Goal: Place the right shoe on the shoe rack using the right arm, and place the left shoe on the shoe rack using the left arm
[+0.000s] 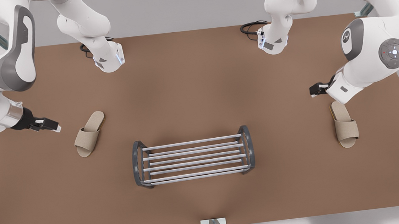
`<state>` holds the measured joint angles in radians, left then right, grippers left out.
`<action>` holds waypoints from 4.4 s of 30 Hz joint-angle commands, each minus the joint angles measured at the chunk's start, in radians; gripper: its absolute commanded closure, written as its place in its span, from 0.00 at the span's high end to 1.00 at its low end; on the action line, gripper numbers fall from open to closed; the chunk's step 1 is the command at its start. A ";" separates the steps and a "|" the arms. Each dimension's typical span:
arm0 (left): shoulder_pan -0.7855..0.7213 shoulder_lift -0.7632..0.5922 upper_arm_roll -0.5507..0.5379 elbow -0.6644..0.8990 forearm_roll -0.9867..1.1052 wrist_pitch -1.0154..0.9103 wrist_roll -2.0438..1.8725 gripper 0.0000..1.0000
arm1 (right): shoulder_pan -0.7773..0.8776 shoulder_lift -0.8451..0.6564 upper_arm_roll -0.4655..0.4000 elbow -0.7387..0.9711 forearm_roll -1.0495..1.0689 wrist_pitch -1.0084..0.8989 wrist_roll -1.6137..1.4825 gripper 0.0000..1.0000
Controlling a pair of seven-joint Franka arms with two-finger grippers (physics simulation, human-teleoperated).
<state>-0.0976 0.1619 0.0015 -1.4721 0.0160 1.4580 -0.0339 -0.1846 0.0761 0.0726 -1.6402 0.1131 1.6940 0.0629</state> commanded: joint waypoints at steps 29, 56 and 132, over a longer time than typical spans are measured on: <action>0.098 0.042 0.532 -1.123 -2.702 0.745 2.827 1.00 | -0.133 -0.009 0.260 -0.693 -1.538 1.010 0.052 1.00; 0.151 0.294 0.339 -0.832 -2.957 0.920 1.878 1.00 | -0.024 0.063 0.059 -0.981 -2.297 0.848 1.316 1.00; 0.144 0.176 0.121 -0.573 -2.938 1.446 1.830 0.21 | 0.772 0.416 -0.120 -0.121 -1.978 0.981 0.568 1.00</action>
<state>0.0512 0.3522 0.1521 -2.0594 -2.8973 2.5491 1.8638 0.5869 0.4940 -0.0473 -1.7611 -1.8877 2.5168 0.6896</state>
